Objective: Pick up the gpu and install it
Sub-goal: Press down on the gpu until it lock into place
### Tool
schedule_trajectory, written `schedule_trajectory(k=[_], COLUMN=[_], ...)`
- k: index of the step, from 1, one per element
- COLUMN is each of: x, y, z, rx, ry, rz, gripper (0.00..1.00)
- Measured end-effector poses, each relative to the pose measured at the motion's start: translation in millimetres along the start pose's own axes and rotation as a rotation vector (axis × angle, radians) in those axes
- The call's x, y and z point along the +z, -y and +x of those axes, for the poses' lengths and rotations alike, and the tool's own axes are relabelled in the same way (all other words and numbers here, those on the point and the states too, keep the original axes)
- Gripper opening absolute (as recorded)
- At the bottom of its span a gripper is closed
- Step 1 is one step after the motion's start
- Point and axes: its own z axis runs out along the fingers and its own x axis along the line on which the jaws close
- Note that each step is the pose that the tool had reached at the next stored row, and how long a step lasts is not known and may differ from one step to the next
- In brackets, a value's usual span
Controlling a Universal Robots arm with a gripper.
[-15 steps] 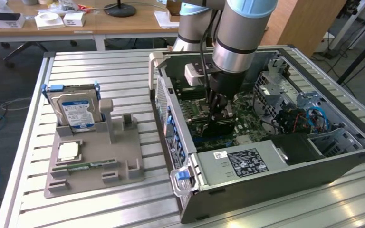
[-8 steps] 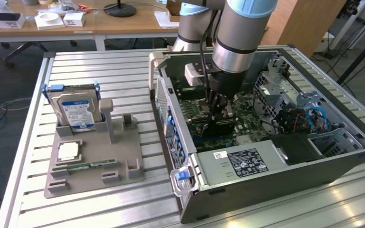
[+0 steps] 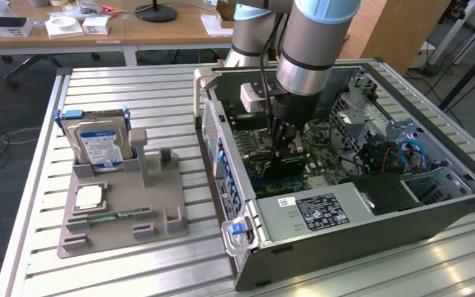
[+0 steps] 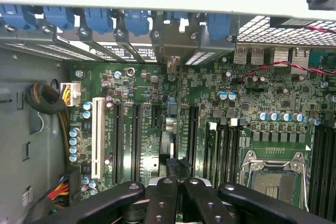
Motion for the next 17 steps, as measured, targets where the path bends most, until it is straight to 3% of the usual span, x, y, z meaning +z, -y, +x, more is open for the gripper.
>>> schedule_trajectory(k=[17], x=[0.8], y=[-0.5], z=[0.0], rx=[0.000], ry=[0.0001], rz=[-0.0001], gripper=[0.10])
